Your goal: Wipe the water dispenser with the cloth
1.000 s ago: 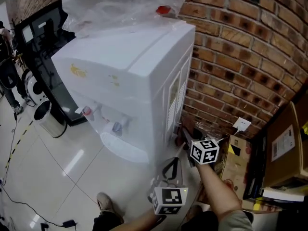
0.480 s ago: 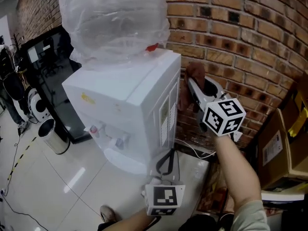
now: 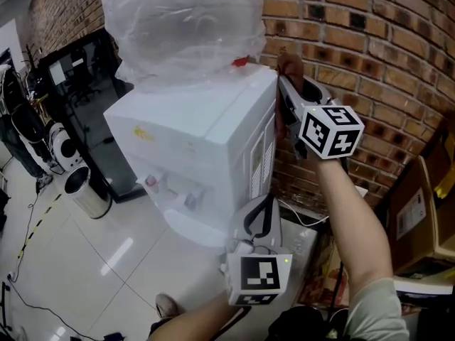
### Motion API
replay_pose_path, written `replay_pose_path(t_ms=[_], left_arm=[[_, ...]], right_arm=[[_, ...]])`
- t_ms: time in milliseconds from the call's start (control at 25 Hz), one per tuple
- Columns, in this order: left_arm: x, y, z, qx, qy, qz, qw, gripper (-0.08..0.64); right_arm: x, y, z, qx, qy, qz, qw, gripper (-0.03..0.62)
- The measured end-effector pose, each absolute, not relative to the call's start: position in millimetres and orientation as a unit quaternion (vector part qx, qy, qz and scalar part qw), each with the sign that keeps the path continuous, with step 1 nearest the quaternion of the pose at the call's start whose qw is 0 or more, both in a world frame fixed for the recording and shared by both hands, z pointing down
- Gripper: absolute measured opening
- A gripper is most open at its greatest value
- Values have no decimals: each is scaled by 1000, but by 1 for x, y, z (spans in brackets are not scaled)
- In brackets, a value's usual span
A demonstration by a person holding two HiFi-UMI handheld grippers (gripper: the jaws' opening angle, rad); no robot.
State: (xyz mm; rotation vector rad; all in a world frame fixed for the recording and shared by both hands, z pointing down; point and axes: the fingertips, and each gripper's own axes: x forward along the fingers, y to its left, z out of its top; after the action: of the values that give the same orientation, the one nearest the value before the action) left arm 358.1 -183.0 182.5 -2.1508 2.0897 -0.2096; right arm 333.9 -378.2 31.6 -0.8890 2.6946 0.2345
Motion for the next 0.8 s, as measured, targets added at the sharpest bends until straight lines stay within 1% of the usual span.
replay_pose_path(t_ms=[120, 320, 600, 800], left_arm=[[357, -184, 200, -715, 693, -72, 48, 0], [368, -183, 246, -720, 689, -80, 18, 0], [381, -176, 354, -722, 679, -121, -54, 0], [376, -177, 413, -712, 681, -147, -90, 0]], right_arm=[[334, -382, 65, -314, 938, 69, 129, 98], [329, -391, 154, -312, 947, 24, 74, 98], [328, -386, 293, -323, 946, -32, 20, 98], [328, -386, 392, -335, 940, -64, -27, 98]])
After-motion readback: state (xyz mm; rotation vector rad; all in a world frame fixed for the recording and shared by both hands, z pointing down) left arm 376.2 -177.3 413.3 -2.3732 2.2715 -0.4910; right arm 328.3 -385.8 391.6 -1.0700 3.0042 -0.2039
